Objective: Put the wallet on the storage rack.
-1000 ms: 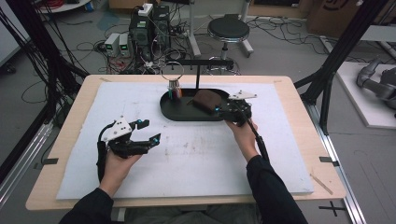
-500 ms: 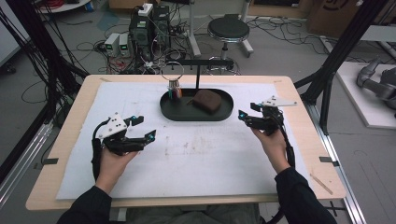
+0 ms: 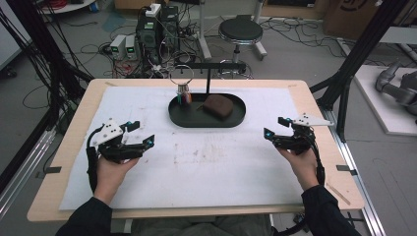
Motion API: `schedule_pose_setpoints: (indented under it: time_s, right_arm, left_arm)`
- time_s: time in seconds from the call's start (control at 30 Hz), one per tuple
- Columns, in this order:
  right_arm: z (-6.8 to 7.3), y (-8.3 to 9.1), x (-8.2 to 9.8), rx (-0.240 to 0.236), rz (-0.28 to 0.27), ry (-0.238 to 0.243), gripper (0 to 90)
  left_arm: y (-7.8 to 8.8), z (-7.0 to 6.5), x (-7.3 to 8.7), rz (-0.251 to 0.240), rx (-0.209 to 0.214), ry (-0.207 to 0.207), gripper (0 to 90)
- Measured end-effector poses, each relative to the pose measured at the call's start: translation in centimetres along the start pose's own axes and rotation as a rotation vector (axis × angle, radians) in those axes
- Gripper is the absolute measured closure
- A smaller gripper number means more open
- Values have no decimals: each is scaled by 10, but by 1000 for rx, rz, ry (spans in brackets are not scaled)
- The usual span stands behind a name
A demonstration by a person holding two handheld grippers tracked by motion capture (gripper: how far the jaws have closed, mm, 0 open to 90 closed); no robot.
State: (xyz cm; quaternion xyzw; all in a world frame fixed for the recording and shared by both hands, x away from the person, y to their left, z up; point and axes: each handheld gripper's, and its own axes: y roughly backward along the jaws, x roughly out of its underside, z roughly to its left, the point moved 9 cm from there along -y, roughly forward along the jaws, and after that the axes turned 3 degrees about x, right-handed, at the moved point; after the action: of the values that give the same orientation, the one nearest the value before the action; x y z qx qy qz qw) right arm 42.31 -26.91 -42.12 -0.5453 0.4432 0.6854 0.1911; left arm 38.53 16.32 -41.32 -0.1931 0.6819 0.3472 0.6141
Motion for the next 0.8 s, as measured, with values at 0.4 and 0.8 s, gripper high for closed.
schedule_pose_setpoints:
  time_s: [0.4,0.8]
  right_arm:
    - [-32,2,13,66,11,-57,213]
    - [-41,2,18,103,30,-52,213]
  left_arm:
    - [6,11,4,9,-51,-2,241]
    - [4,16,9,32,-72,8,241]
